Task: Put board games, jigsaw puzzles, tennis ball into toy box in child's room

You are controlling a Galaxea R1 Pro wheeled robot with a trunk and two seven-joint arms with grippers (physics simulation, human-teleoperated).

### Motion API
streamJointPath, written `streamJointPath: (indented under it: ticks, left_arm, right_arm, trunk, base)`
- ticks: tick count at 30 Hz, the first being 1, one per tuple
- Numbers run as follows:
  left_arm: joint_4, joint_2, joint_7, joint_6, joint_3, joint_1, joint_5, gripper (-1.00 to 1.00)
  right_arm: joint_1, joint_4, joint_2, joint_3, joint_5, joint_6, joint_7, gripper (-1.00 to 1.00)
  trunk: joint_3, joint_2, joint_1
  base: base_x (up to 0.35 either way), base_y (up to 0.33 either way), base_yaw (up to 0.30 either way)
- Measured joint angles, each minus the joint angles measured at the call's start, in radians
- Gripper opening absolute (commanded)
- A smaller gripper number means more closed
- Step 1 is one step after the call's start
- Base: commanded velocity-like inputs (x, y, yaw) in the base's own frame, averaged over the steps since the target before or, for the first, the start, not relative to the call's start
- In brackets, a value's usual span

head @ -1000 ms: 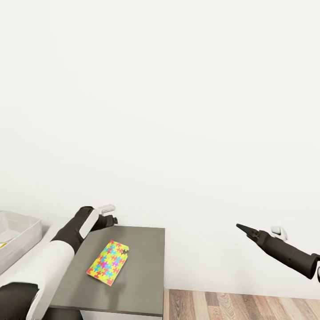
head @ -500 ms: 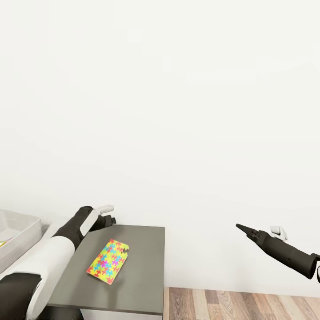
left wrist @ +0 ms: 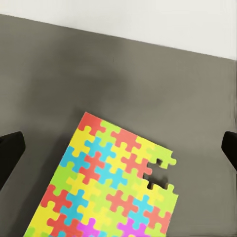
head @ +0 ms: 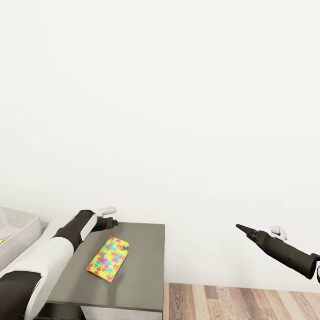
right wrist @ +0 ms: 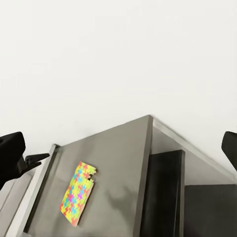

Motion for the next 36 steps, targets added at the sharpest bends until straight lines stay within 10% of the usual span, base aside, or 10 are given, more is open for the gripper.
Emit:
streamJointPath:
  ticks: [14,36]
  left_arm:
    - [0.001,0.072,-0.206,-0.056,-0.005,0.003,-0.046,1.00]
    - [0.001,0.078,-0.327,-0.077,-0.005,0.010,-0.043,1.00]
  right_arm:
    - [0.000,0.001,0.000,0.000,0.000,0.000,-0.001,1.00]
    - [0.000,0.002,0.000,0.012,0.000,-0.001,0.000,1.00]
  trunk:
    - [-0.023,0.000,0.000]
    - [-0.059,0.000,0.000]
  base:
    - [0.000,0.000,0.000]
    - [0.000,0.000,0.000]
